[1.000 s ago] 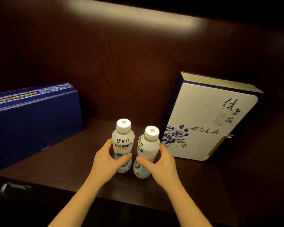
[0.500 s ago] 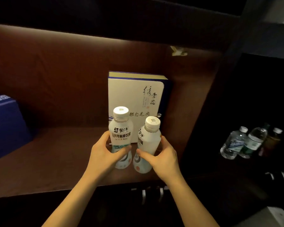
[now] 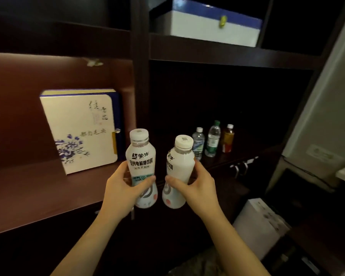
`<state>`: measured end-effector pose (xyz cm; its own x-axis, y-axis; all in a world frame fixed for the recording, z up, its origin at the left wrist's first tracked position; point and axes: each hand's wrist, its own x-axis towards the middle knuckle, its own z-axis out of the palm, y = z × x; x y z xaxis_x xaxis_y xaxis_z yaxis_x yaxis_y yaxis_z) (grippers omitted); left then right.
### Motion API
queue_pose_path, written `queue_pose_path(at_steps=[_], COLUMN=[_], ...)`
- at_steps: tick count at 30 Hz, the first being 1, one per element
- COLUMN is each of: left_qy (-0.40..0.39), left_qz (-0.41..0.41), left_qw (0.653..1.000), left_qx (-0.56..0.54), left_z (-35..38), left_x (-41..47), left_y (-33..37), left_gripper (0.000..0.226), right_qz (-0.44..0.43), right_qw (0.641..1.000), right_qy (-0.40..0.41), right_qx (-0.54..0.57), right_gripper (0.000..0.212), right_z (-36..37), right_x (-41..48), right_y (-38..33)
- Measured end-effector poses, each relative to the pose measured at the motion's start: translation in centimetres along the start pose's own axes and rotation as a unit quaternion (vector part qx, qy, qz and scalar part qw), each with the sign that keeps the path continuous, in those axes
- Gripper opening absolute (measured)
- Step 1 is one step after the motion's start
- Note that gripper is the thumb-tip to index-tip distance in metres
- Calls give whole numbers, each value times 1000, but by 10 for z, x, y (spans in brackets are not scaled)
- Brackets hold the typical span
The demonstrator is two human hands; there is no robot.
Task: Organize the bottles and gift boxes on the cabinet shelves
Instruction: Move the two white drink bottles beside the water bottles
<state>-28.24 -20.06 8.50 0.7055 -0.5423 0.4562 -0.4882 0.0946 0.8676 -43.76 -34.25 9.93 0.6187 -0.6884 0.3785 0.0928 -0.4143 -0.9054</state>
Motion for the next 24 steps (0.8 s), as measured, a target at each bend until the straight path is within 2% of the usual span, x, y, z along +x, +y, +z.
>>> queue_pose_path(at_steps=[11, 18, 24], left_qy=[-55, -48, -22], left_qz=[26, 8, -9], left_qw=[998, 999, 999], left_qx=[14, 23, 30], left_z=[100, 146, 172], left_x=[-1, 45, 99], left_y=[31, 2, -35], left_gripper=[63, 65, 55], right_qz=[4, 13, 32], right_qw=[995, 994, 994], right_qy=[98, 103, 93], right_qx=[-13, -34, -47], right_gripper=[70, 69, 68], right_z=[-106, -123, -122], right_x=[-12, 33, 99], right_y=[16, 50, 88])
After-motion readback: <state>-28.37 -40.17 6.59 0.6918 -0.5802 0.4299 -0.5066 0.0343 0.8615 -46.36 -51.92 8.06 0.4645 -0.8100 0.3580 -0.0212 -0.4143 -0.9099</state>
